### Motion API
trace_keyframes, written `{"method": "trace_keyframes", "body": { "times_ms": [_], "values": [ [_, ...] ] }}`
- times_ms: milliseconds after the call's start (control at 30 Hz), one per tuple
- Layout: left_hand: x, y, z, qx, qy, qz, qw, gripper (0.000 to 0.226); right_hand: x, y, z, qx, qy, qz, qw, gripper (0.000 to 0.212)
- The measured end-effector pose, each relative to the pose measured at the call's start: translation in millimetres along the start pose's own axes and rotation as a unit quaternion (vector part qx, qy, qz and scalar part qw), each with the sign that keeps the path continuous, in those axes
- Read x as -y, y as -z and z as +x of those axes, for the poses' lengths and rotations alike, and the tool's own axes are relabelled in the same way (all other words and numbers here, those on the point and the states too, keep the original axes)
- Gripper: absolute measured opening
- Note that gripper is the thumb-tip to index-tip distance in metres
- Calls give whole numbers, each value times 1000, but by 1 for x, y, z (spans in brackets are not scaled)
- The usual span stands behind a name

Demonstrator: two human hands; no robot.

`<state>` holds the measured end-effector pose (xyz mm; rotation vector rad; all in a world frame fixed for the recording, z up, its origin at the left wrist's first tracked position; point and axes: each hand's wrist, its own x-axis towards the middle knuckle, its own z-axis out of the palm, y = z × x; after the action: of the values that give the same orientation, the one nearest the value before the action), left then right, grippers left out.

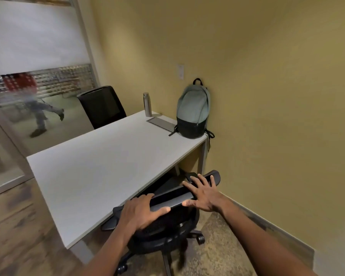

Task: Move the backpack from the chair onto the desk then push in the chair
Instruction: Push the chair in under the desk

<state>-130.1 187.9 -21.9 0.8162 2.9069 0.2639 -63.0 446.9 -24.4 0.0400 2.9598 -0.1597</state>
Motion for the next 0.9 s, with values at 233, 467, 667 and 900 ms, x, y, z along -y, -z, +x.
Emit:
{"method": "trace_keyframes", "body": {
  "times_ms": [233,467,667,900],
  "values": [
    [1,0,48,16,15,9,1000,104,-20,18,53,41,16,24,999,120],
    [6,-2,84,10,36,16,999,108,-39,23,100,31,47,36,998,112],
    [-7,-8,113,-13,73,7,997,105,-65,35,134,35,77,18,996,107],
    [-25,-11,146,-35,111,4,993,107,-90,47,169,55,90,-22,994,71]
  ]
}}
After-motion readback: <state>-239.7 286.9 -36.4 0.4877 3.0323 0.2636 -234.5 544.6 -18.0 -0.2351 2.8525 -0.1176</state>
